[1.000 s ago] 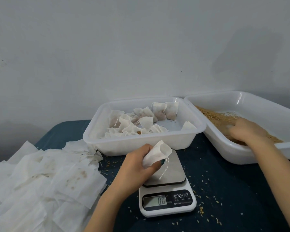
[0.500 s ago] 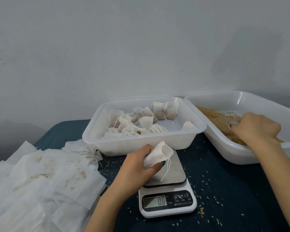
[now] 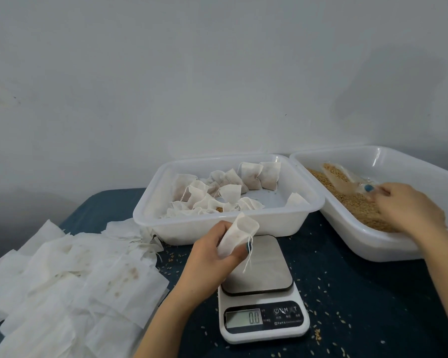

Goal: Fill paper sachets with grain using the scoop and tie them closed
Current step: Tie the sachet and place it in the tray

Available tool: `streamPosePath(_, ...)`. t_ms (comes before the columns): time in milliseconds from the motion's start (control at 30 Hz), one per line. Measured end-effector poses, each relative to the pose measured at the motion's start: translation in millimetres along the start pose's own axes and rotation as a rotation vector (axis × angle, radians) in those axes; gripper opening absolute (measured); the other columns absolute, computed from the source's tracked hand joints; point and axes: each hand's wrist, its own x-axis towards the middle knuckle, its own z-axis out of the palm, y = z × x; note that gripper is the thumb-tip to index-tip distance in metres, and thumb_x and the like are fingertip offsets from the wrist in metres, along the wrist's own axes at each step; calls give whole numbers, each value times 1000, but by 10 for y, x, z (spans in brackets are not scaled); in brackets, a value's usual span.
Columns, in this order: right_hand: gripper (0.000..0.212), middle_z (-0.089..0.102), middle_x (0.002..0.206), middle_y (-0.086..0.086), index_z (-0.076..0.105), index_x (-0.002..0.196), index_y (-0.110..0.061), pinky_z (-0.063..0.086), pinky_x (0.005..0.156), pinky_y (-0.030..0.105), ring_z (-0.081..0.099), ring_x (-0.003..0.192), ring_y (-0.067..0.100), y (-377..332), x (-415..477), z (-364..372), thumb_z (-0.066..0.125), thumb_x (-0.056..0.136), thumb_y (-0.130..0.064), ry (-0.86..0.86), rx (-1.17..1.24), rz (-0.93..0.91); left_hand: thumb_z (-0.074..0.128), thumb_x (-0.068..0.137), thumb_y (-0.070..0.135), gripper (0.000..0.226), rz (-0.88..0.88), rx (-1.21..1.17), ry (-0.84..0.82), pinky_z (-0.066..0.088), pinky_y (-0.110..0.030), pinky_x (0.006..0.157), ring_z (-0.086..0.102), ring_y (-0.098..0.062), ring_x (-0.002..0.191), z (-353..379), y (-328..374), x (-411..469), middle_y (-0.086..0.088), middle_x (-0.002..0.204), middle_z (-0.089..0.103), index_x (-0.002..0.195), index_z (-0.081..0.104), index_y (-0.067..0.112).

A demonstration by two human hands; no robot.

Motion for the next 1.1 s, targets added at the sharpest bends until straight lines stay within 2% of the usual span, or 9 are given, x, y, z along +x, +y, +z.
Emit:
streamPosePath(100, 24, 64, 77, 0, 64, 110, -28, 35, 55, 29, 56, 67, 21, -37, -51, -6, 41, 103, -33, 21, 75, -122, 65, 78, 46, 17, -16, 18, 7, 43, -8, 63, 61, 4, 73, -27, -29, 7, 22, 84, 67, 94, 61, 41)
streamPosePath(267, 29, 62, 90, -8, 60, 124, -29, 36, 58, 30, 53, 72, 15, -246, -281, -51, 44, 101, -22, 40, 126, -308, 71, 86, 29, 14, -29, 63, 9, 41, -7, 62, 59, 5, 71, -34, -72, 17, 24, 81, 65, 93, 61, 37)
streamPosePath(433, 31, 68, 110, -9, 65, 121, -27, 45, 93, 48, 61, 102, 20, -453, -576, -60, 44, 99, -19, -10, 201, -556, 72, 86, 27, 17, -48, 83, 28, 41, -8, 60, 58, 5, 67, -56, -97, 14, 24, 77, 65, 89, 60, 39)
streamPosePath(533, 34, 67, 114, -11, 65, 121, -25, 41, 101, 52, 60, 110, 18, -519, -647, -32, 41, 97, -23, -52, 213, -666, 71, 87, 28, 15, -59, 90, 44, 42, -8, 60, 60, 3, 69, -77, -103, 16, 23, 79, 66, 92, 60, 37)
streamPosePath(700, 39, 56, 105, -33, 65, 119, -30, 32, 94, 37, 54, 102, 6, -554, -667, -37, 36, 94, -40, -3, 195, -800, 70, 87, 25, 15, -57, 82, 85, 44, -9, 63, 61, 3, 71, -107, -98, 12, 22, 82, 67, 95, 61, 35)
streamPosePath(767, 36, 53, 105, -37, 65, 118, -31, 28, 93, 34, 51, 102, 3, -548, -636, -56, 39, 94, -38, 12, 181, -811, 69, 87, 25, 16, -56, 72, 105, 44, -7, 64, 61, 3, 74, -118, -88, 16, 23, 85, 67, 96, 61, 36)
streamPosePath(867, 40, 64, 109, -20, 67, 116, -30, 28, 94, 35, 55, 104, 13, -535, -582, -100, 36, 94, -42, 33, 87, -825, 69, 86, 28, 15, -56, 69, 126, 44, -8, 65, 61, 3, 74, -127, -71, 20, 23, 86, 67, 95, 60, 36)
streamPosePath(967, 24, 66, 102, -12, 69, 112, -24, 32, 96, 41, 62, 98, 26, -578, -584, -120, 54, 94, -25, 121, -32, -897, 70, 86, 28, 16, -59, 74, 131, 44, -8, 64, 61, 3, 74, -132, -74, 22, 24, 85, 66, 96, 60, 36)
streamPosePath(1100, 22, 71, 99, -3, 72, 108, -20, 33, 104, 51, 66, 95, 29, -677, -600, -173, 61, 90, -23, 174, -90, -964, 72, 86, 24, 22, -39, 104, 97, 44, -7, 64, 62, 5, 78, -126, -84, 16, 28, 88, 66, 99, 59, 37)
